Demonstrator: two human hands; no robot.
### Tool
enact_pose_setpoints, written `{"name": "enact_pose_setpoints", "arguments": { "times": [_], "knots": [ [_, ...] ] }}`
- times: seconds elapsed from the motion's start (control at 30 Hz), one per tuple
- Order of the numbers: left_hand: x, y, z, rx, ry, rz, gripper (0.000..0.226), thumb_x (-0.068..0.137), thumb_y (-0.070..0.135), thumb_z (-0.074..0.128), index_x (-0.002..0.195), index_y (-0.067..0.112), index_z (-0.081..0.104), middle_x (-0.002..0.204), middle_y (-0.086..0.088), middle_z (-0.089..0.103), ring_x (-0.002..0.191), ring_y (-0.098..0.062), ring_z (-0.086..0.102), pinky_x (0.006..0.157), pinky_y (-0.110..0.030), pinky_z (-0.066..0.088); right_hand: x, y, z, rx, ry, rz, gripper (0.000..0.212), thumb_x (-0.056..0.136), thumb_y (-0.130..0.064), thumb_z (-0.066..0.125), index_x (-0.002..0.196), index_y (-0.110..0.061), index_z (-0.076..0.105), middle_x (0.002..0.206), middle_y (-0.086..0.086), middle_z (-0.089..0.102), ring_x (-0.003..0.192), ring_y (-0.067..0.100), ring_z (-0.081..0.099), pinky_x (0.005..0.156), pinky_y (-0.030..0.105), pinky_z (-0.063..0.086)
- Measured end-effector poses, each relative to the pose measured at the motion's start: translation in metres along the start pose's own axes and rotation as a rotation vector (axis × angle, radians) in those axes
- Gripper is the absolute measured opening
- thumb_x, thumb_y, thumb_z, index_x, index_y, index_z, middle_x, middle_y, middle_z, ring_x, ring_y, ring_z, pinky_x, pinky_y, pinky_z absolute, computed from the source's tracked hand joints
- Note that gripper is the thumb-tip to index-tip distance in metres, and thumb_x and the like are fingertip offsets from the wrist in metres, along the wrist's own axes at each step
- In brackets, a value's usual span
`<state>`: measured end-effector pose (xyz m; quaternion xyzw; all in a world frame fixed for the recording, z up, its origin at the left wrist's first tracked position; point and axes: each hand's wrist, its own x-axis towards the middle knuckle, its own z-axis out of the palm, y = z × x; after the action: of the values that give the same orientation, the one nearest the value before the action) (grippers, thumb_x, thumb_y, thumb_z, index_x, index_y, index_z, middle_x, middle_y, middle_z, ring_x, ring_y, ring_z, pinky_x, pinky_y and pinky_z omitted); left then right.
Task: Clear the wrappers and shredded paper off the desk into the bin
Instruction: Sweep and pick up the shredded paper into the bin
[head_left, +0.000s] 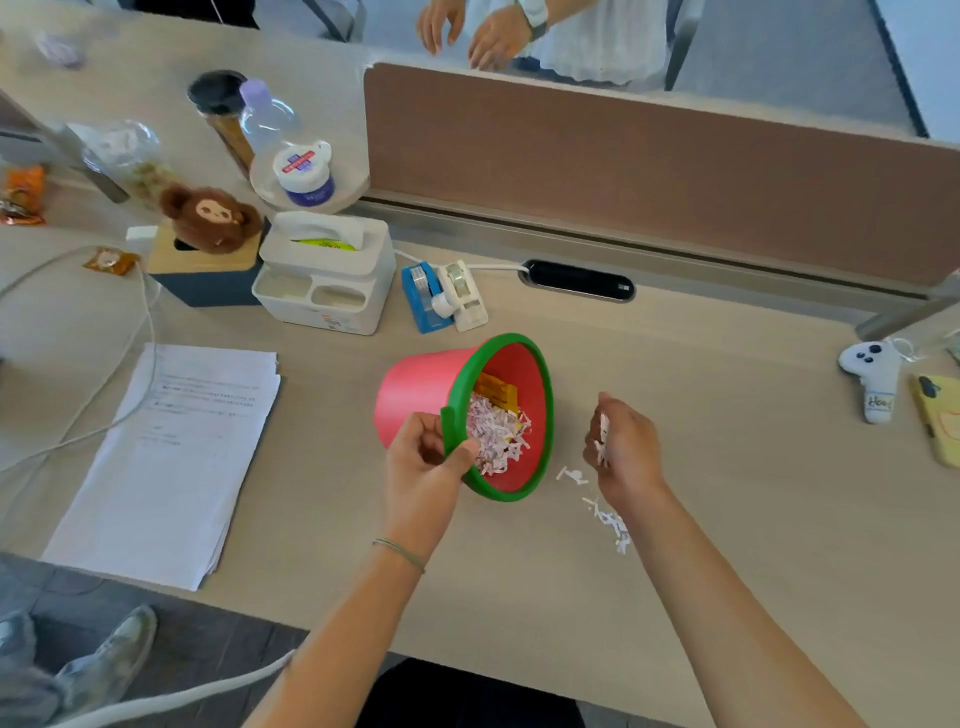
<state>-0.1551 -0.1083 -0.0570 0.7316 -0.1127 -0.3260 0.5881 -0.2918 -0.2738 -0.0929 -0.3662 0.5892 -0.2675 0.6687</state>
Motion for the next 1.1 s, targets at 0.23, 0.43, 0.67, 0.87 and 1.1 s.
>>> {"name": "enact_pose_setpoints", "arguments": {
  "times": [0.23,0.43,0.67,0.87,1.1],
  "knots": [
    [0.007,0.001,-0.008,-0.049,0.048,-0.048,0.02,0.087,-0.006,0.074,0.087,0.006,0.058,0.073,-0.006,0.045,0.074,-0.027,0.05,0.076,-0.074,0.055,-0.024,-0.027,0.08,-0.06,-0.124,-0.089,0.035,0.094,-0.026,0.057,0.061,-0.013,0.056,0.061,0.012,0.058,0.059,0.023,0.057,0.061,0.037,0.048],
    [0.015,0.005,-0.014,-0.079,0.047,-0.074,0.018,0.089,-0.005,0.072,0.089,0.003,0.056,0.074,-0.006,0.041,0.077,-0.028,0.049,0.078,-0.066,0.06,-0.019,-0.026,0.097,-0.726,-0.444,-0.333,0.014,0.089,-0.024,0.071,0.102,-0.023,0.077,0.101,-0.011,0.075,0.1,0.007,0.068,0.097,0.031,0.051],
    [0.017,0.004,-0.014,-0.066,0.036,-0.086,0.016,0.09,-0.003,0.073,0.093,-0.003,0.057,0.077,-0.01,0.042,0.077,-0.028,0.051,0.079,-0.066,0.06,-0.029,-0.023,0.093,-1.101,-0.125,-0.677,0.031,0.088,-0.048,0.068,0.071,-0.022,0.067,0.066,-0.009,0.065,0.064,0.012,0.061,0.058,0.031,0.046],
    [0.018,0.005,-0.016,-0.074,0.025,-0.09,0.015,0.09,-0.002,0.072,0.093,-0.001,0.057,0.078,-0.01,0.044,0.08,-0.03,0.055,0.081,-0.065,0.06,-0.02,-0.026,0.092,-0.593,-0.516,-0.221,0.026,0.099,-0.008,0.047,0.108,-0.016,0.07,0.097,0.006,0.077,0.097,0.022,0.072,0.092,0.041,0.056],
    [0.018,0.007,-0.017,-0.083,0.023,-0.085,0.015,0.09,-0.002,0.072,0.093,0.005,0.058,0.079,-0.011,0.045,0.081,-0.03,0.055,0.08,-0.061,0.062,-0.015,-0.043,0.062,-0.015,-0.735,0.236,0.053,0.106,-0.044,0.032,0.137,-0.012,0.059,0.134,0.01,0.067,0.129,0.027,0.059,0.113,0.045,0.04]
  ]
}}
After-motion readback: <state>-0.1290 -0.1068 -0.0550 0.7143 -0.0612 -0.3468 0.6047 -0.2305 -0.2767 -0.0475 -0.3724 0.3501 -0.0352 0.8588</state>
